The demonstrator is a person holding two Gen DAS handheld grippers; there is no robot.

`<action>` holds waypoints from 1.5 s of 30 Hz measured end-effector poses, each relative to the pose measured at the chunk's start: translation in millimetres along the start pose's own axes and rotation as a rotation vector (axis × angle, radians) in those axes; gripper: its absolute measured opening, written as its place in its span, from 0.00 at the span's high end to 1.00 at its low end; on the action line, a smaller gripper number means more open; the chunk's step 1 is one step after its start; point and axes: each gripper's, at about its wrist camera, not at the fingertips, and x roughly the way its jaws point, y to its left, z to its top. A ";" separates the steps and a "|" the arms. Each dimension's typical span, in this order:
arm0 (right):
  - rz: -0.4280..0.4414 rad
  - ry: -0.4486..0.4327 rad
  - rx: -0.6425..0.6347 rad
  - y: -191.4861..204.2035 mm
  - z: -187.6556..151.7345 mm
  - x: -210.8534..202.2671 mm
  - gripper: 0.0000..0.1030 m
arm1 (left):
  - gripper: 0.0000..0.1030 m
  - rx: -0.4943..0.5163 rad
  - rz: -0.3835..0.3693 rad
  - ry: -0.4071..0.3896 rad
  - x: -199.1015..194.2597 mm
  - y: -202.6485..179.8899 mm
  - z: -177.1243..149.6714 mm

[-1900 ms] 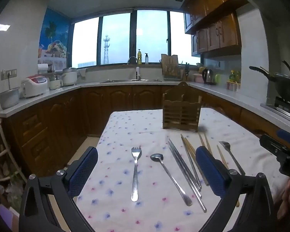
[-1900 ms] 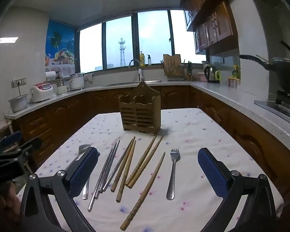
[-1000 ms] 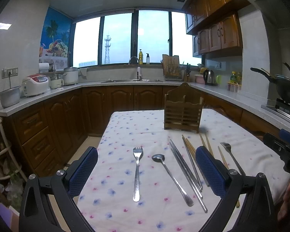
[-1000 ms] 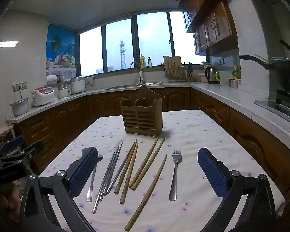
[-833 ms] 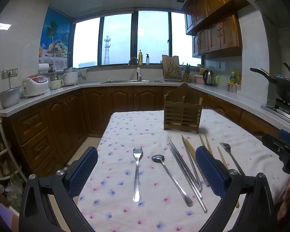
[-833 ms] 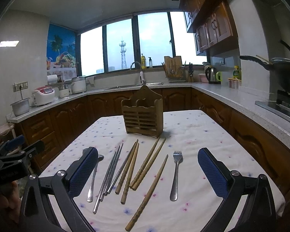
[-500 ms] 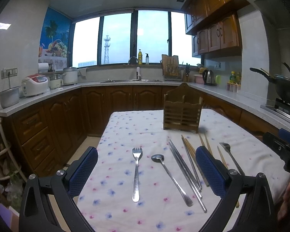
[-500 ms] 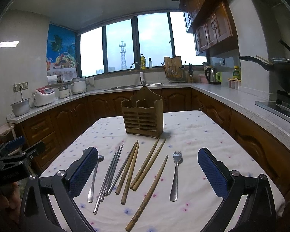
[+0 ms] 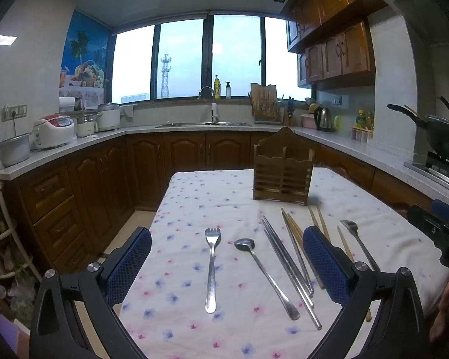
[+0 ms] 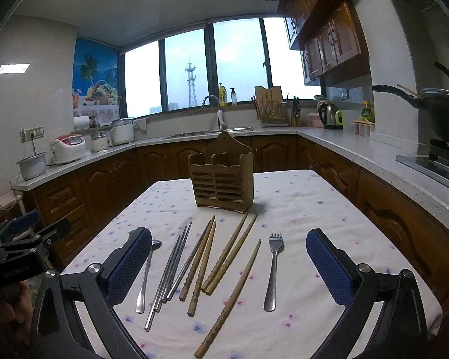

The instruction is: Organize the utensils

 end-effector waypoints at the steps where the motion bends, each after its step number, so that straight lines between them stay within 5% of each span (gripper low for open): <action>1: -0.001 0.000 0.000 0.2 0.0 0.0 0.00 | 0.01 0.001 -0.001 -0.001 -0.3 -0.2 0.0; 15: 0.003 0.007 0.002 0.2 0.9 3.8 0.00 | 0.01 -0.021 0.000 0.030 8.9 2.4 5.5; 40: 0.036 0.166 0.126 -41.0 23.8 70.7 0.00 | 0.07 -0.067 -0.106 0.323 112.8 14.3 59.6; 45: 0.058 0.225 0.175 -50.5 27.4 97.2 0.14 | 0.16 -0.069 -0.137 0.372 134.5 13.1 69.9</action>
